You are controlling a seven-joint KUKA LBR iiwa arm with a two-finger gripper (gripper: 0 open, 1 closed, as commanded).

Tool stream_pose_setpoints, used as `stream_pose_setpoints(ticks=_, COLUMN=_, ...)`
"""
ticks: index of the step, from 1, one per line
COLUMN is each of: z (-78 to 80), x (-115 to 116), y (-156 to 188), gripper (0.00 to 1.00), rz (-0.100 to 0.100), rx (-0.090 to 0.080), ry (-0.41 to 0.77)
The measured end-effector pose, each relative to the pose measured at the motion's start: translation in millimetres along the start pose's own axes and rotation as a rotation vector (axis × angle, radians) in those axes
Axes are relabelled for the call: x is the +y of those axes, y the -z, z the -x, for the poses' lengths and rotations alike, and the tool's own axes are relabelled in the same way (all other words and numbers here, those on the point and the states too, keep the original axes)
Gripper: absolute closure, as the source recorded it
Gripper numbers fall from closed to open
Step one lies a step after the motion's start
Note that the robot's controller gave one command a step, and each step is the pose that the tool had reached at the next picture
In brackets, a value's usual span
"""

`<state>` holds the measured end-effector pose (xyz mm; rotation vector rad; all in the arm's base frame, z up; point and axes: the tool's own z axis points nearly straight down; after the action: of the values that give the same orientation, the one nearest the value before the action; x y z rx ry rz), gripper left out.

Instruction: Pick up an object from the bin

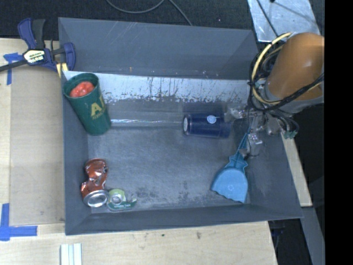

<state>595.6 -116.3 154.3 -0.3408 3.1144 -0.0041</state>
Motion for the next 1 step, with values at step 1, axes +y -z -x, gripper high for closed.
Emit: stream_pose_setpoints(ticks=1, z=-15.3, x=12.6, y=-23.8, gripper=0.00, rz=0.003, rx=0.004, ry=0.365)
